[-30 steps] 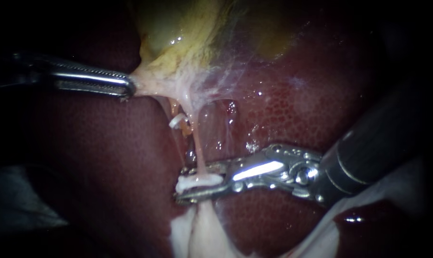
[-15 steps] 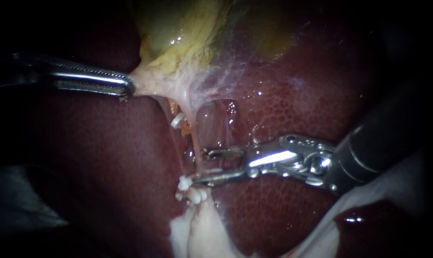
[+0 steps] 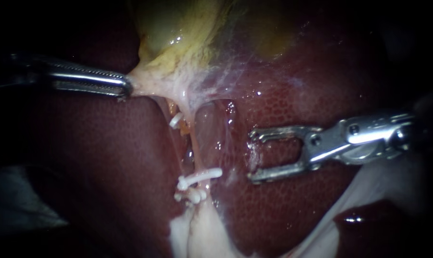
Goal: Going back first clip right tube
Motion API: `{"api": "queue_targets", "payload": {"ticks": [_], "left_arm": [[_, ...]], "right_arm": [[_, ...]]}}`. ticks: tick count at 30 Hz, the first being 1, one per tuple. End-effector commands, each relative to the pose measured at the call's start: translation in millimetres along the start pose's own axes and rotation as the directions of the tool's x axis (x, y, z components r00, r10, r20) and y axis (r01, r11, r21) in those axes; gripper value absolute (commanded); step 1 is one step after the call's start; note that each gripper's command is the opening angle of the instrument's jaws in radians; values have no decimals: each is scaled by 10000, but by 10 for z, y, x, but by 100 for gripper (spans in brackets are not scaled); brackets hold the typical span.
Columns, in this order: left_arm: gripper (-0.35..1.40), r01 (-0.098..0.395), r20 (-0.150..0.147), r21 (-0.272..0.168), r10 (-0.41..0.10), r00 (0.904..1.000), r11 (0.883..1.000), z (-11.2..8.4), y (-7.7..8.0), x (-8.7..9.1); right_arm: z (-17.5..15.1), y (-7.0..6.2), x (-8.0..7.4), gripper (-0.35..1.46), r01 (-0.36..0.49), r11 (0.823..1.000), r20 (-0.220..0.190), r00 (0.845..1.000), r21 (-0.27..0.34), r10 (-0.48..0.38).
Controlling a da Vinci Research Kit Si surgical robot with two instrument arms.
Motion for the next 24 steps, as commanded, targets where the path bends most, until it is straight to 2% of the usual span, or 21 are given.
{"api": "queue_targets", "payload": {"ticks": [1,6,11,14,17,20,24], "left_arm": [[-35,0,0,-2,0,10000,10000,0,0,0],[-35,-17,-1,14,17,10000,10000,3,-2,-3],[-35,-108,-40,145,109,9999,9998,21,-8,-20],[-35,-232,80,136,231,9997,9996,33,-15,-31],[-35,-160,137,113,158,9998,9998,43,-23,-39],[-35,-126,167,95,124,9998,9999,49,-28,-44],[-35,-123,167,100,121,9998,9999,48,-27,-43]], "right_arm": [[-6,0,1,50,116,9999,86,9999,-25,-116],[-27,5,8,50,313,9993,145,9994,-193,-311],[-34,6,11,50,395,9991,139,9991,-175,-393],[-35,5,11,50,458,9988,139,9989,-166,-455],[-36,5,11,50,460,9988,138,9989,-161,-458],[-36,4,11,50,462,9988,137,9988,-158,-460],[-37,4,11,50,463,9988,137,9988,-157,-461]]}}
